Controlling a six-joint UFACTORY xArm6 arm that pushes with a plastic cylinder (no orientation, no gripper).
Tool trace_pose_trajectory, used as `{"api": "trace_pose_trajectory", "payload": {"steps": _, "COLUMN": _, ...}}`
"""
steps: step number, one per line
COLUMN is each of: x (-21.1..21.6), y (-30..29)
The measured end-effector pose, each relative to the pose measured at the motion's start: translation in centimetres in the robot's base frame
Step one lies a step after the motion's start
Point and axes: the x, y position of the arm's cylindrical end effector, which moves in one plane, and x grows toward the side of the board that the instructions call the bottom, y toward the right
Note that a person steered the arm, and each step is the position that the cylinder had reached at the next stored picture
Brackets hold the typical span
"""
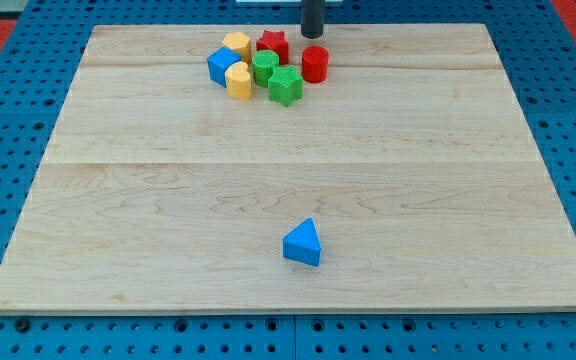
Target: Place the red star in between the yellow hexagon and blue cube
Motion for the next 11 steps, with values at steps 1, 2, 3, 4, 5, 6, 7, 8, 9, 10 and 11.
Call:
{"api": "trace_pose_trajectory", "payload": {"steps": 1, "x": 1.1, "y": 0.0}}
{"api": "trace_pose_trajectory", "payload": {"steps": 2, "x": 1.6, "y": 0.0}}
{"api": "trace_pose_trajectory", "payload": {"steps": 3, "x": 1.7, "y": -0.4}}
{"api": "trace_pose_trajectory", "payload": {"steps": 4, "x": 2.1, "y": -2.5}}
{"api": "trace_pose_trajectory", "payload": {"steps": 5, "x": 4.2, "y": -5.2}}
{"api": "trace_pose_trajectory", "payload": {"steps": 6, "x": 7.7, "y": -6.4}}
{"api": "trace_pose_trajectory", "payload": {"steps": 7, "x": 8.7, "y": -6.4}}
{"api": "trace_pose_trajectory", "payload": {"steps": 8, "x": 6.5, "y": -4.5}}
{"api": "trace_pose_trajectory", "payload": {"steps": 9, "x": 7.5, "y": -4.4}}
{"api": "trace_pose_trajectory", "payload": {"steps": 10, "x": 7.0, "y": -5.3}}
{"api": "trace_pose_trajectory", "payload": {"steps": 11, "x": 6.1, "y": -7.6}}
